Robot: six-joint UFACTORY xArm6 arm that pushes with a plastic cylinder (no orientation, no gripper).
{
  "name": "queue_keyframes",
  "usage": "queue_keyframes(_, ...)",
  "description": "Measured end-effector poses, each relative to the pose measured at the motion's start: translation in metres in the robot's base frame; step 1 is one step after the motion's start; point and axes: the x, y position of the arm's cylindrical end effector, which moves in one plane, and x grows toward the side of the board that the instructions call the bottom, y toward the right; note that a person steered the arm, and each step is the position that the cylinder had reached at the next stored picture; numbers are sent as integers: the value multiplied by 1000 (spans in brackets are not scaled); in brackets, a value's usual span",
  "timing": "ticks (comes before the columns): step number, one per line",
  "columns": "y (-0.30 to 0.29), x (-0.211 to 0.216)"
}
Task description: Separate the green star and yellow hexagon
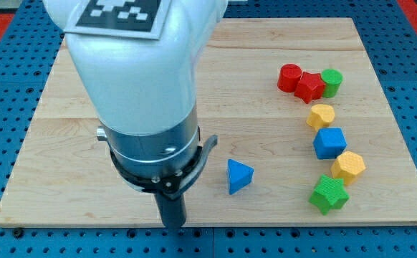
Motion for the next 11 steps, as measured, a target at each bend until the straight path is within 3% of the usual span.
queue_keyframes(1, 31, 0)
queue_keyframes(2, 147, 0)
queue_keyframes(4, 218, -16)
queue_keyframes(6, 253, -15)
queue_keyframes(7, 283, -38)
queue_keyframes(8, 247, -72)
queue_keyframes(9, 152, -94)
queue_keyframes(10, 194, -71)
queue_keyframes(11, 247, -90)
